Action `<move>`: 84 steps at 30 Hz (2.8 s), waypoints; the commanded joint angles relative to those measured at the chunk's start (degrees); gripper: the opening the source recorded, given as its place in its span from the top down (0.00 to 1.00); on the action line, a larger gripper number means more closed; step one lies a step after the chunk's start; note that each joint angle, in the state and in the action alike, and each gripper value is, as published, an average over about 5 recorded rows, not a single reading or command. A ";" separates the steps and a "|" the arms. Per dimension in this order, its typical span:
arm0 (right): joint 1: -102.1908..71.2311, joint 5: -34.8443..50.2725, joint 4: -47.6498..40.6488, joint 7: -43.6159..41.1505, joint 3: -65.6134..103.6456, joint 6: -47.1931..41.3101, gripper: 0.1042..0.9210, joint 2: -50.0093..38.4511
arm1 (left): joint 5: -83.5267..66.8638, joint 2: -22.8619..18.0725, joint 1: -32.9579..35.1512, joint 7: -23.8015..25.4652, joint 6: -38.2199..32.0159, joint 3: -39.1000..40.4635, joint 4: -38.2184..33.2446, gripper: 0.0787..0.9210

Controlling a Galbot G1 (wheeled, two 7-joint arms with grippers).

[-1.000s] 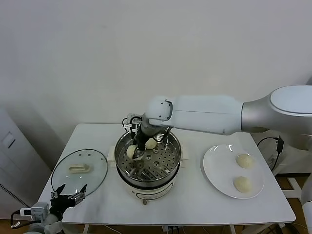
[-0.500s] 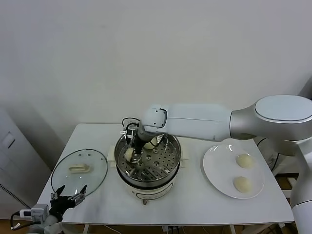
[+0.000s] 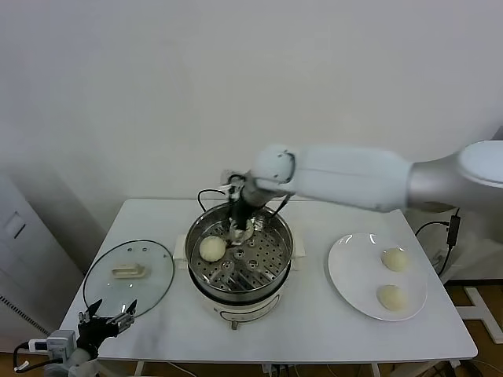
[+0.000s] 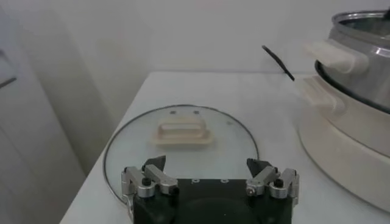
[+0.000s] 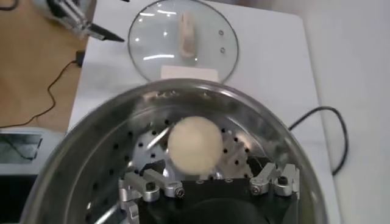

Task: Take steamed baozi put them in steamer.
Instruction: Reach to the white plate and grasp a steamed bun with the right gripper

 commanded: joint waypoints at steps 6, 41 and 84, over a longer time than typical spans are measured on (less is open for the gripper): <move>11.60 -19.58 4.71 -21.45 -10.25 12.83 0.12 -26.76 | 0.06 0.11 0.14 -0.01 0.10 -0.05 -0.48 0.12; -31.26 -48.71 -11.05 -24.28 21.30 33.14 0.12 -33.87 | -0.19 0.73 0.11 -0.09 0.47 -0.22 -0.54 0.12; -43.31 -55.95 -15.05 -21.85 32.21 32.51 0.44 -30.78 | 0.65 0.22 0.36 0.02 0.29 0.16 -0.02 0.12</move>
